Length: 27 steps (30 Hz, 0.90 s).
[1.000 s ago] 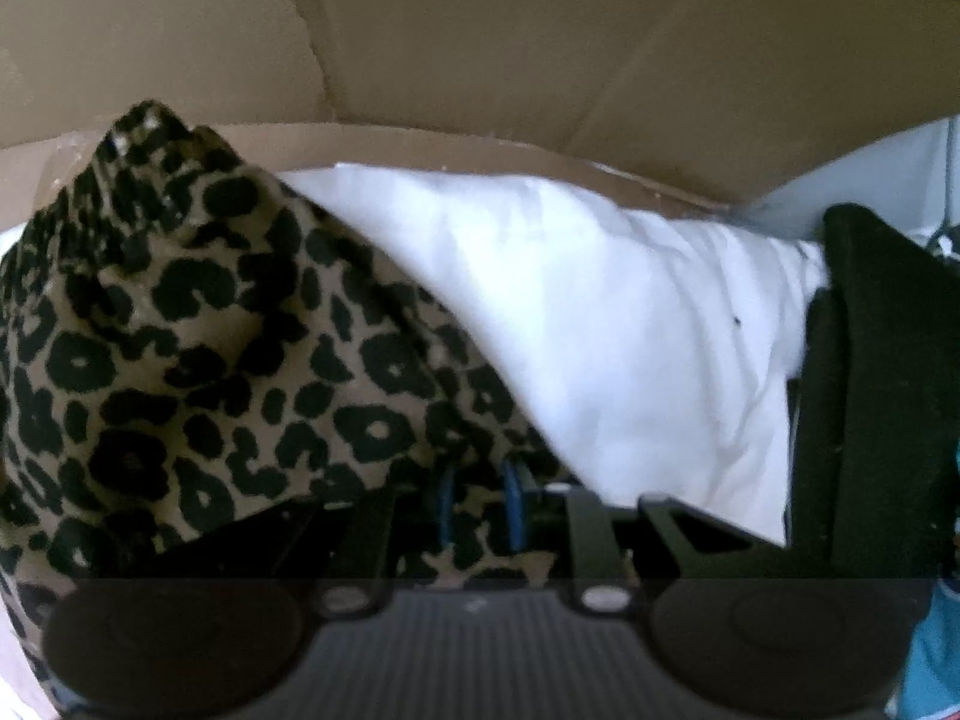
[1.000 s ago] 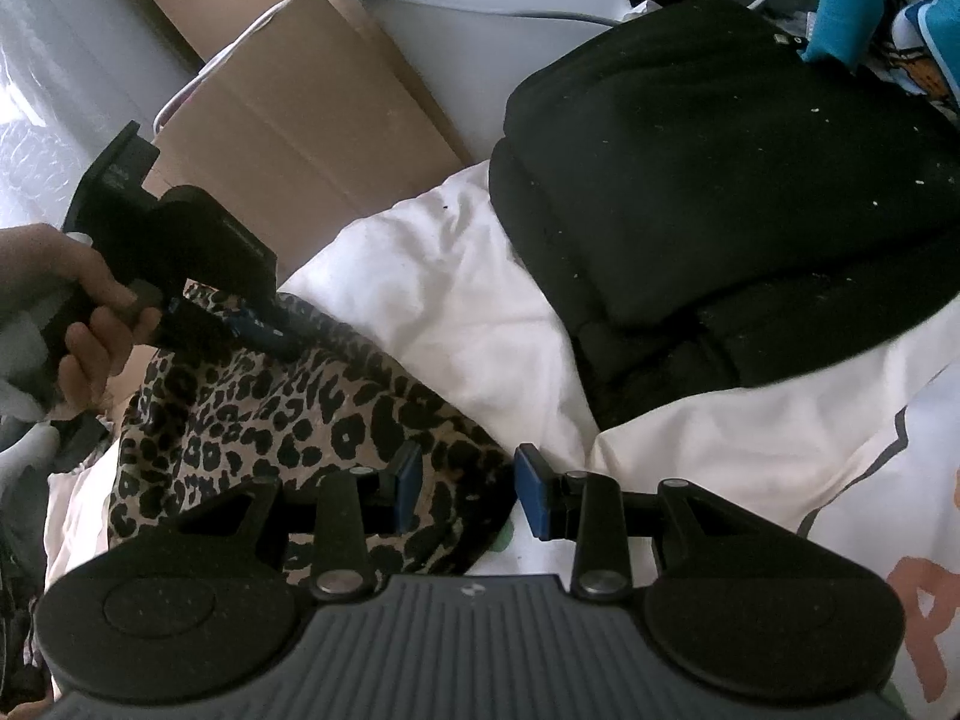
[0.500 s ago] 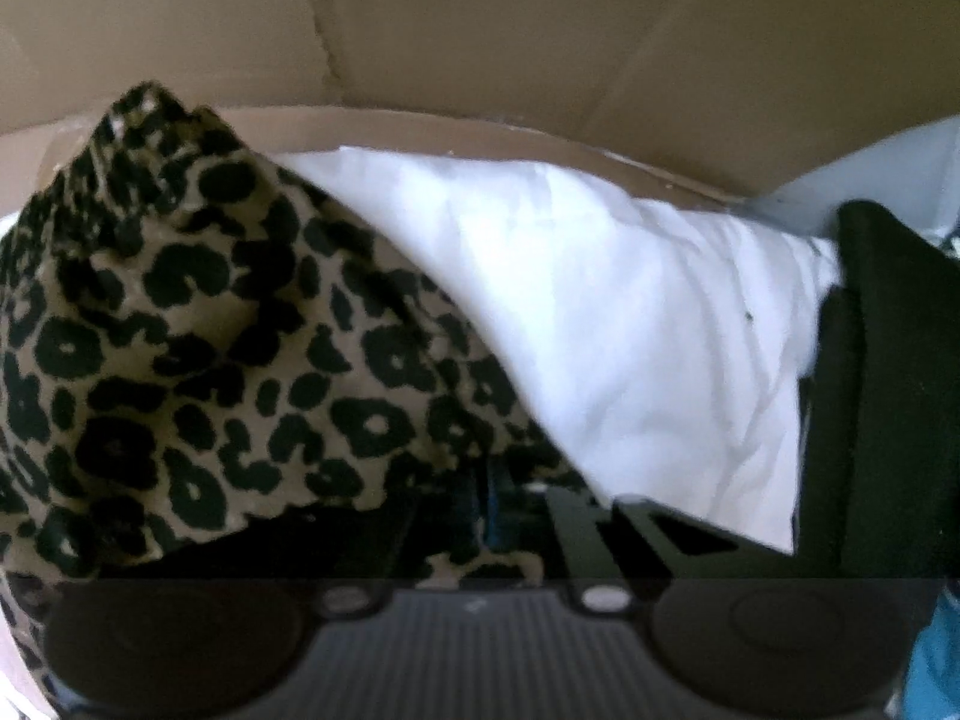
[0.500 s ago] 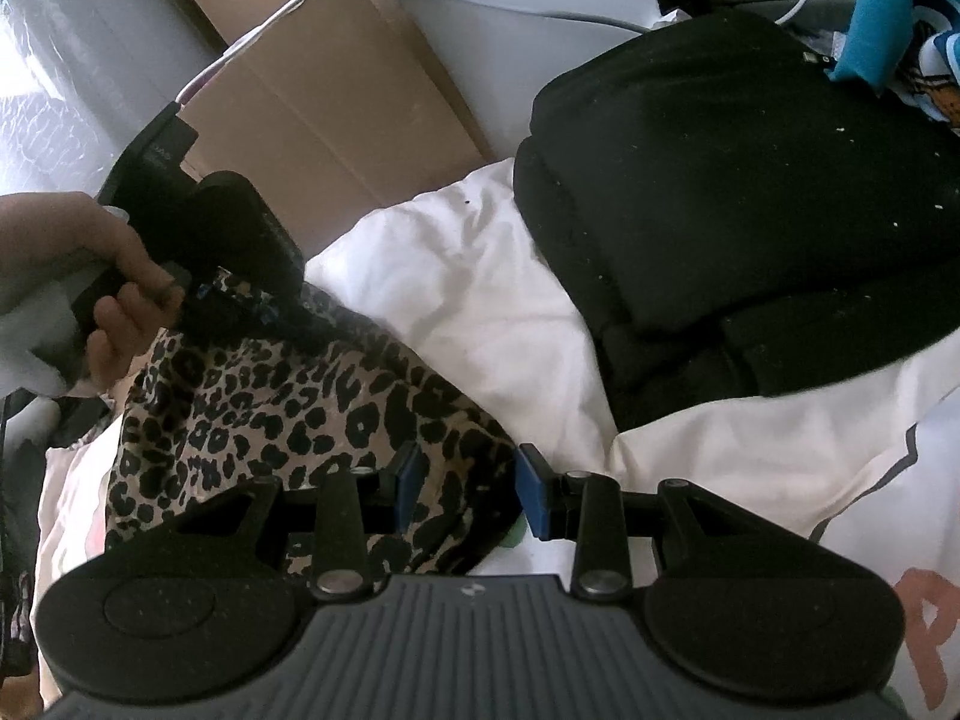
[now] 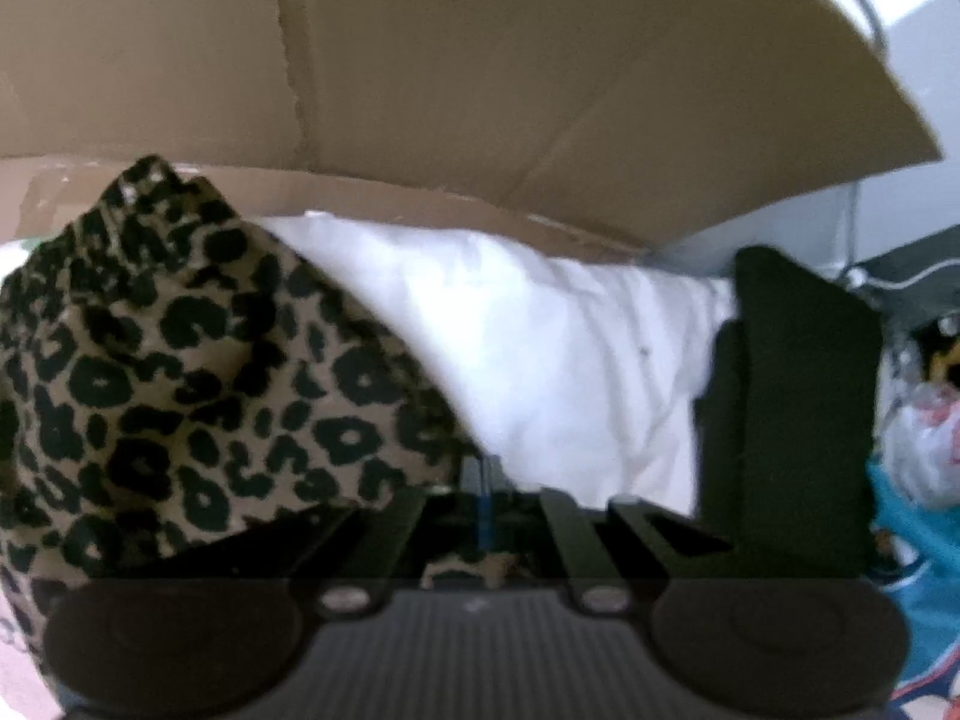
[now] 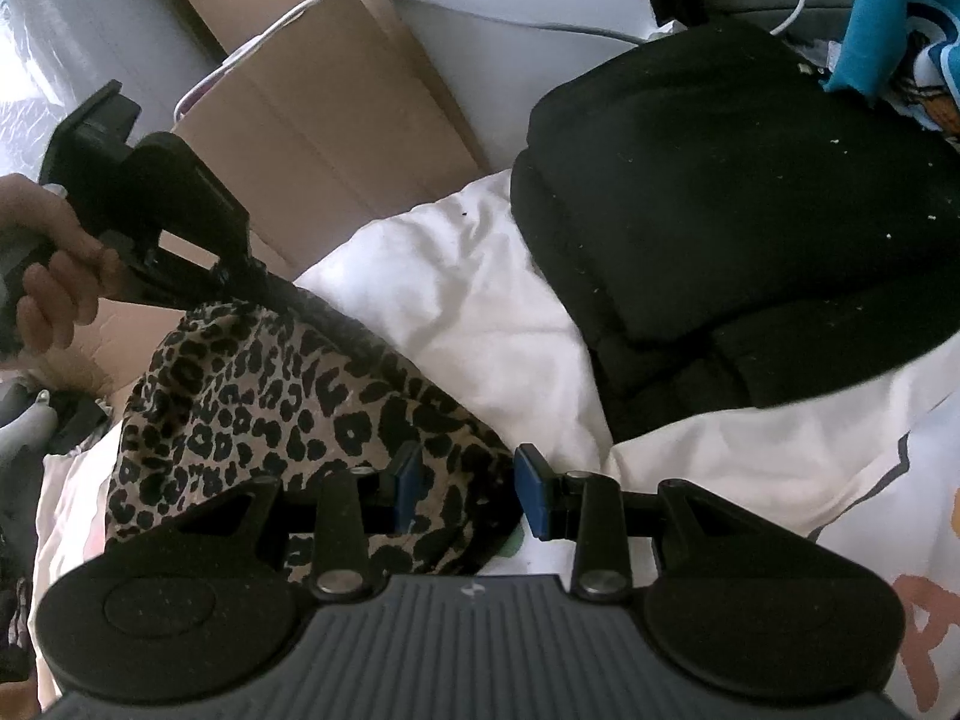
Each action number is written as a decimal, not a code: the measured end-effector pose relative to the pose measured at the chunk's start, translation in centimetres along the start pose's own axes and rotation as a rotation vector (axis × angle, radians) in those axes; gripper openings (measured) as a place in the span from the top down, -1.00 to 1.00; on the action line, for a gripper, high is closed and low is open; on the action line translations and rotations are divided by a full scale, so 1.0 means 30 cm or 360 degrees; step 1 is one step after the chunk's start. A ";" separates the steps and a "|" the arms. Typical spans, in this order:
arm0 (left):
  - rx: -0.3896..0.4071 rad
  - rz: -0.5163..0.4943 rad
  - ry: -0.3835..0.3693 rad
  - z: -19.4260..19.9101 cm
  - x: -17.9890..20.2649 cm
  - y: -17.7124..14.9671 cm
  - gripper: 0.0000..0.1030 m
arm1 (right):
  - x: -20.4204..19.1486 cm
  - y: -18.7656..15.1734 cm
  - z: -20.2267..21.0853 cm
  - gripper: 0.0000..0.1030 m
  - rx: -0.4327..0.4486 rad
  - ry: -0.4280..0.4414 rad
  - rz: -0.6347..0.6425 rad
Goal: Fold clothes
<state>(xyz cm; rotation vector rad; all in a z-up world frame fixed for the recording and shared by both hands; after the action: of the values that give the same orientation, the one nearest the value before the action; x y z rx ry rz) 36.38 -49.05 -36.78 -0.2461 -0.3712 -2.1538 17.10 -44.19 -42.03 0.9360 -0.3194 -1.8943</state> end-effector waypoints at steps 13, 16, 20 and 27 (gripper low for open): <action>-0.0072 -0.0059 0.0185 -0.106 0.013 -0.016 0.21 | -0.006 0.011 -0.003 0.37 0.0020 -0.0035 0.0039; -0.0130 -0.0088 0.0267 -0.147 0.015 -0.027 0.23 | -0.011 0.006 -0.003 0.37 0.0014 -0.0031 0.0055; -0.0143 -0.0087 0.0330 -0.181 -0.007 -0.029 0.30 | -0.011 0.002 -0.003 0.37 0.0008 -0.0029 0.0056; -0.0122 0.0029 0.0341 -0.207 -0.040 -0.022 0.33 | -0.019 -0.004 -0.001 0.37 0.0001 -0.0019 0.0066</action>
<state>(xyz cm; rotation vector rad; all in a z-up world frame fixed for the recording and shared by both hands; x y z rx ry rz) 36.28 -49.97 -43.06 -0.0600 -0.1632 -2.1533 17.19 -43.64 -41.84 0.9124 -0.3436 -1.8627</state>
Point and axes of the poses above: each gripper's, at about its wrist camera, not at the fingertips, and z roughly against the way its jaws point, x to its right, y to its top, the point moved 7 cm from there along -z, roughly the way its jaws point, and after that the axes turned 3 degrees about -z, right-handed, at the moved point
